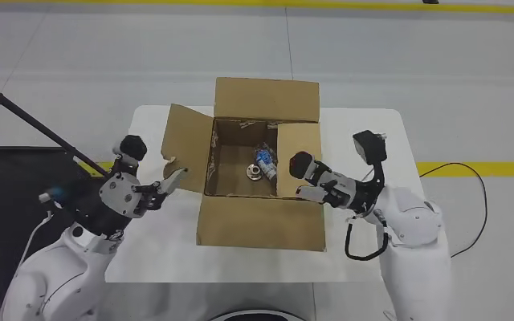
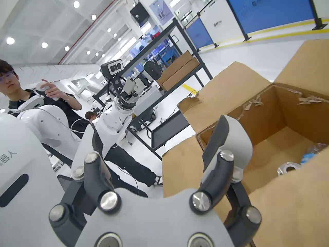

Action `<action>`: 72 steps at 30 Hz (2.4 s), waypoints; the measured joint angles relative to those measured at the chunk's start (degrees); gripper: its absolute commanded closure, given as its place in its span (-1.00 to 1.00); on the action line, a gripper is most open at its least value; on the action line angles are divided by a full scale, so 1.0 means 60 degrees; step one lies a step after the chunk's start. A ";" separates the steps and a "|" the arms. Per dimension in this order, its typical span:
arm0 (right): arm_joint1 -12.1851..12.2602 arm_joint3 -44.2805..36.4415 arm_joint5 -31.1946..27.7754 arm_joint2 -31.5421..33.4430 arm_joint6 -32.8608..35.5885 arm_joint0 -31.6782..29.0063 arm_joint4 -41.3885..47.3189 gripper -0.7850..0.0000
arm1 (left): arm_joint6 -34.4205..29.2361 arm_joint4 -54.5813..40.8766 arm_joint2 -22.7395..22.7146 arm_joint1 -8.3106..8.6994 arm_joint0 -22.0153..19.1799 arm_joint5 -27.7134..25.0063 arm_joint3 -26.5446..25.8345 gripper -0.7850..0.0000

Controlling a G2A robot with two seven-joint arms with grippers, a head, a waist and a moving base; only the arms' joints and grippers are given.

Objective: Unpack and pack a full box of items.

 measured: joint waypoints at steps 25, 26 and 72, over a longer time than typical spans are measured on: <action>0.0303 0.0334 -0.0174 0.1119 0.0578 -0.0595 0.1011 -1.00 | -0.1895 -0.0123 0.2787 -0.0061 -0.2018 0.1215 0.0468 -1.00; 0.0310 0.0289 -0.0138 0.1126 0.0499 -0.0622 0.0992 -1.00 | -0.2068 -0.0191 0.3068 -0.0085 -0.2313 0.1420 0.0628 -1.00; 0.2029 0.1571 -0.0475 0.1819 0.0283 -0.0419 0.2933 -1.00 | -0.5890 -0.5901 0.7051 -0.1061 -0.7907 0.5210 0.7539 -1.00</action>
